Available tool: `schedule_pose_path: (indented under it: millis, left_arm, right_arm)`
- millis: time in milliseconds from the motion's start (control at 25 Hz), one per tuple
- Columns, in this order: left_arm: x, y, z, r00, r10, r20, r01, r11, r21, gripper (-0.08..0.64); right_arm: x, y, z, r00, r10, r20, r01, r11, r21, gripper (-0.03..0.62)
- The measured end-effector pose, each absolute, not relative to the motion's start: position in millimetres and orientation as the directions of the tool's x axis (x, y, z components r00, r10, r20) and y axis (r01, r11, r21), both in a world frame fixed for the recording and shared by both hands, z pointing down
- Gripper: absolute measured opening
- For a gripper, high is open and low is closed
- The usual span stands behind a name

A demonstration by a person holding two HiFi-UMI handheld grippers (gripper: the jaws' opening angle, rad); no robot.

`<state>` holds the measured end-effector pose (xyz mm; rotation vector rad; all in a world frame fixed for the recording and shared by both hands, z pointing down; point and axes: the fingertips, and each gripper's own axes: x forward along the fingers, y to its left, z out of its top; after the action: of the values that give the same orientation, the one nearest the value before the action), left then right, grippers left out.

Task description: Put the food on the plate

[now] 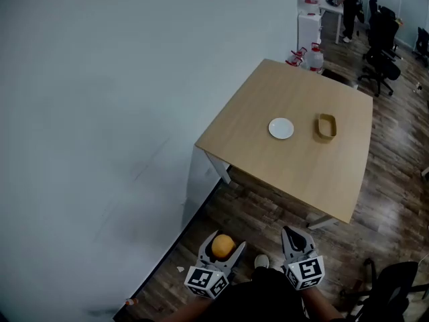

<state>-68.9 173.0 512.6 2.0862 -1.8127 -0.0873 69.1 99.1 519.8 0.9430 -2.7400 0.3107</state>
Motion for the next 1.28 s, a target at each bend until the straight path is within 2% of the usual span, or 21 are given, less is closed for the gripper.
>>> schedule_pose_path:
  millis: [400, 560, 760, 1280]
  left_arm:
    - [-64.7, 121.2, 512.0, 0.166, -0.968, 0.187, -0.936, -0.095, 0.338, 0.345]
    - [-58.6, 105.7, 514.3, 0.181, -0.965, 0.192, -0.935, -0.108, 0.338, 0.345]
    - [-56.5, 78.5, 511.2, 0.211, -0.960, 0.181, -0.925, -0.136, 0.356, 0.345]
    - [-60.7, -56.6, 523.6, 0.368, -0.914, 0.169, -0.882, -0.286, 0.376, 0.345]
  right_arm:
    - [72.9, 65.9, 527.7, -0.783, -0.549, 0.292, -0.609, 0.773, -0.179, 0.060]
    - [88.5, 50.3, 521.4, -0.756, -0.594, 0.273, -0.646, 0.744, -0.170, 0.060]
    - [100.5, 29.6, 526.5, -0.724, -0.602, 0.336, -0.675, 0.718, -0.170, 0.060]
    - [115.2, -65.1, 523.5, -0.588, -0.723, 0.364, -0.800, 0.585, -0.130, 0.060]
